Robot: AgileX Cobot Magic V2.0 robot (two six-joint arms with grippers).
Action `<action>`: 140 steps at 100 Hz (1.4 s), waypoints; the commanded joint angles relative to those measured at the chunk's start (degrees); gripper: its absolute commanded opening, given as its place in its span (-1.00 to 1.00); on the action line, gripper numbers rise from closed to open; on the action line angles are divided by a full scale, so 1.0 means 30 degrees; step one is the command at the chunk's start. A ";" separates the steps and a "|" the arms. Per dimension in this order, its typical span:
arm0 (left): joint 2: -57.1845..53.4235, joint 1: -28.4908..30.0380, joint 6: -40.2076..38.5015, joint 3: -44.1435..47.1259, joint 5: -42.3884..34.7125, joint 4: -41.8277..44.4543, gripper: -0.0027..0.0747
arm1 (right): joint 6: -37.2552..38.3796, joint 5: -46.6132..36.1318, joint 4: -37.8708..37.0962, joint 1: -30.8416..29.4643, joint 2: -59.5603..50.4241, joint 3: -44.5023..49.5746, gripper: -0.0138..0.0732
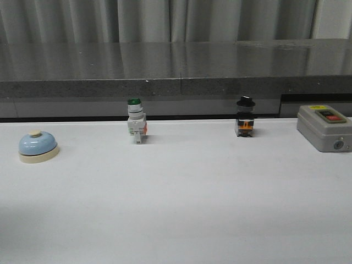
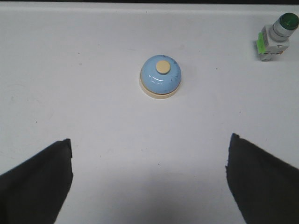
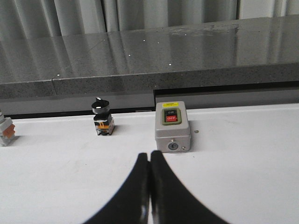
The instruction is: Place and press bell with both arms
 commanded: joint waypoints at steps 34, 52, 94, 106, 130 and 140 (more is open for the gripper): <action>0.3573 -0.0201 0.0040 -0.3137 -0.0939 -0.0264 0.72 | -0.0245 -0.1567 -0.0037 -0.0132 -0.0373 -0.0272 -0.82; 0.6573 -0.1135 0.0113 -0.5225 -0.0967 -0.0024 0.72 | -0.0245 -0.1567 -0.0037 -0.0132 -0.0373 -0.0272 -0.82; 1.2612 -0.1552 0.0113 -0.8708 -0.0934 0.0755 0.72 | -0.0245 -0.1567 -0.0037 -0.0132 -0.0373 -0.0272 -0.82; 1.3752 -0.1552 0.0113 -0.9158 -0.1065 0.0755 0.72 | -0.0245 -0.1567 -0.0037 -0.0132 -0.0373 -0.0272 -0.82; 1.5226 -0.1552 0.0113 -0.9280 -0.2228 0.0755 0.72 | -0.0245 -0.1567 -0.0037 -0.0132 -0.0373 -0.0272 -0.82; 1.5728 -0.1552 0.0113 -0.9477 -0.2287 0.0755 0.72 | -0.0245 -0.1567 -0.0037 -0.0132 -0.0373 -0.0272 -0.82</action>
